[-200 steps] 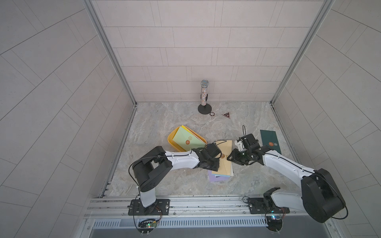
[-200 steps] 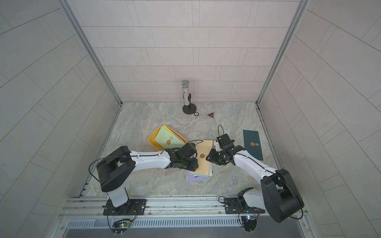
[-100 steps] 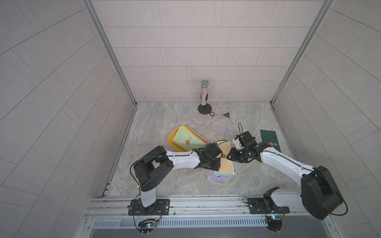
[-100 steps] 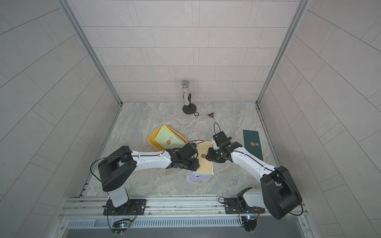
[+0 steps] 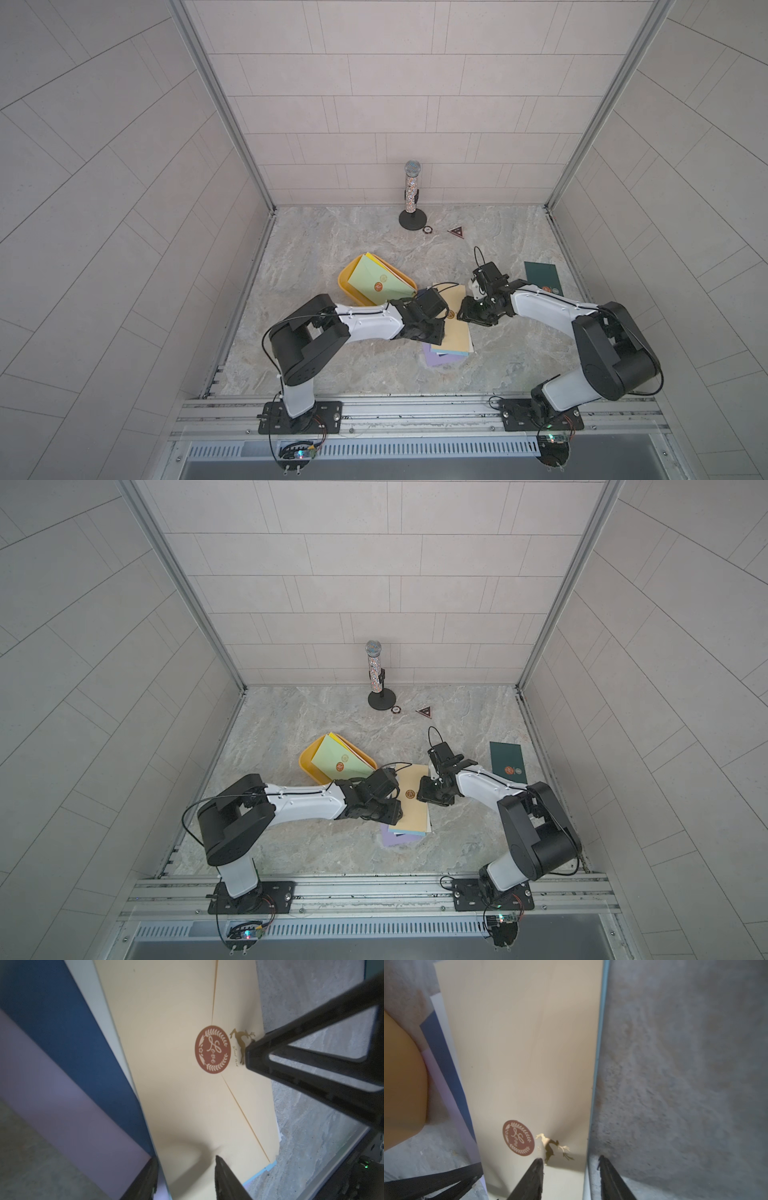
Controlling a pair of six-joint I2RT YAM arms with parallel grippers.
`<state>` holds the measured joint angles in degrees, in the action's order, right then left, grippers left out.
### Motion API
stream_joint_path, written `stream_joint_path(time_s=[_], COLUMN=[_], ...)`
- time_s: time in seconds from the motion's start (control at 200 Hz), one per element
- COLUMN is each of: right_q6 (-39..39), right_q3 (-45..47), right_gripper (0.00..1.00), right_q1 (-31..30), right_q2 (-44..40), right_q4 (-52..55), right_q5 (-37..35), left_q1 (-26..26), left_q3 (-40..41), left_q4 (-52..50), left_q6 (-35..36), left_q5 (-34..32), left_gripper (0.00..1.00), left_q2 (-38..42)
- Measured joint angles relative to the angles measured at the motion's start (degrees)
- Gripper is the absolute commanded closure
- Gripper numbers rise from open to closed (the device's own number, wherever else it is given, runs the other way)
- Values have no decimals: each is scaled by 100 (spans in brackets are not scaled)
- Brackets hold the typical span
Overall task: Put the sealed envelopes into the storage box
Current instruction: Pick up the envelope from the center of the board.
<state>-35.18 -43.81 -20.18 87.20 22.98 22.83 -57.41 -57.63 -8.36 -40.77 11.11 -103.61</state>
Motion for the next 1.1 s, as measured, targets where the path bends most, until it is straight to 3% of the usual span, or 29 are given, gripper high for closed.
stream_joint_path(time_s=[0.205, 1.101], right_q6=[-50, 44], right_q3=[0, 0], right_gripper=[59, 58], right_q1=[2, 11], right_q2=[33, -70], right_q4=[-125, 2], right_q5=[186, 192], left_q1=[0, 0], left_q3=[-37, -42], left_q4=[0, -9], left_q6=[-35, -337], left_q5=[22, 125], left_gripper=[50, 49], left_q2=[-28, 232])
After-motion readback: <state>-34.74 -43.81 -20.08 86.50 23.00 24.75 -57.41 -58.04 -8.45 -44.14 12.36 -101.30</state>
